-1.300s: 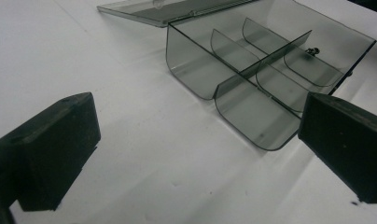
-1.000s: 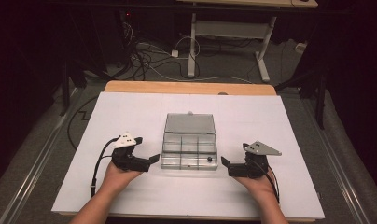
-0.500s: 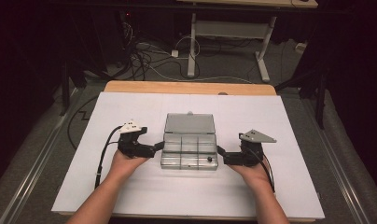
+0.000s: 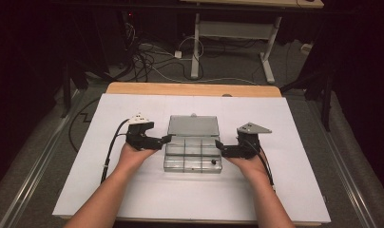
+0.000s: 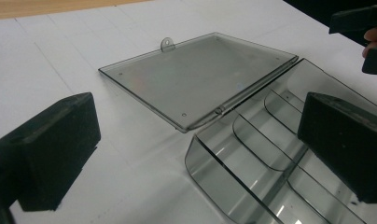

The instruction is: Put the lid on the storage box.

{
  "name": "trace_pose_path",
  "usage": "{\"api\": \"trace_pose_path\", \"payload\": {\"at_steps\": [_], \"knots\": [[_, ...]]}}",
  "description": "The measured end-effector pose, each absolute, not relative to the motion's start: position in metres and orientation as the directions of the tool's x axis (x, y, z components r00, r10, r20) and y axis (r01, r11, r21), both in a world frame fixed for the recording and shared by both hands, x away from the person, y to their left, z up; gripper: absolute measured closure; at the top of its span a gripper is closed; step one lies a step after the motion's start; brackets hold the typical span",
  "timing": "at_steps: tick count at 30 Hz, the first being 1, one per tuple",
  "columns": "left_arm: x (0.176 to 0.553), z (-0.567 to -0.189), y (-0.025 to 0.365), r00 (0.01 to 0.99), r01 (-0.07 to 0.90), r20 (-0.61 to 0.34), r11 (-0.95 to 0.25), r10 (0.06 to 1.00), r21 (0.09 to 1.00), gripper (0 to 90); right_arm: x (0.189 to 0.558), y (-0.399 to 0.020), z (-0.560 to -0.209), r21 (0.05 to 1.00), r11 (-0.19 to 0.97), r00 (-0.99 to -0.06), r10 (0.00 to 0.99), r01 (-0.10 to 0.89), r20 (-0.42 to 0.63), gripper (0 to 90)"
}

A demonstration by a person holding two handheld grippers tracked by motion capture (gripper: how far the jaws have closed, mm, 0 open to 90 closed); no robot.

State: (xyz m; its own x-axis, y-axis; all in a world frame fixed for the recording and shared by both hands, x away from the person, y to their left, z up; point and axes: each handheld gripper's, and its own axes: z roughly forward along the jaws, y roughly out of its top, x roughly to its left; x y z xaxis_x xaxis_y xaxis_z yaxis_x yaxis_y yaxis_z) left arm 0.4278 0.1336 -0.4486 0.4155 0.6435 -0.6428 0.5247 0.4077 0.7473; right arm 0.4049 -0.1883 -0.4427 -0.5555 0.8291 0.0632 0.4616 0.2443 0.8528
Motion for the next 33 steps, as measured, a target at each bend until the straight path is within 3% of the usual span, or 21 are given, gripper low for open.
{"api": "trace_pose_path", "payload": {"at_steps": [33], "knots": [[0.486,-0.442,0.111,0.359,0.572,-0.657,0.399,0.663,0.716,0.0,0.463,-0.168,-0.448,0.804,0.220,-0.518,0.846,0.552,0.124,0.5]]}}
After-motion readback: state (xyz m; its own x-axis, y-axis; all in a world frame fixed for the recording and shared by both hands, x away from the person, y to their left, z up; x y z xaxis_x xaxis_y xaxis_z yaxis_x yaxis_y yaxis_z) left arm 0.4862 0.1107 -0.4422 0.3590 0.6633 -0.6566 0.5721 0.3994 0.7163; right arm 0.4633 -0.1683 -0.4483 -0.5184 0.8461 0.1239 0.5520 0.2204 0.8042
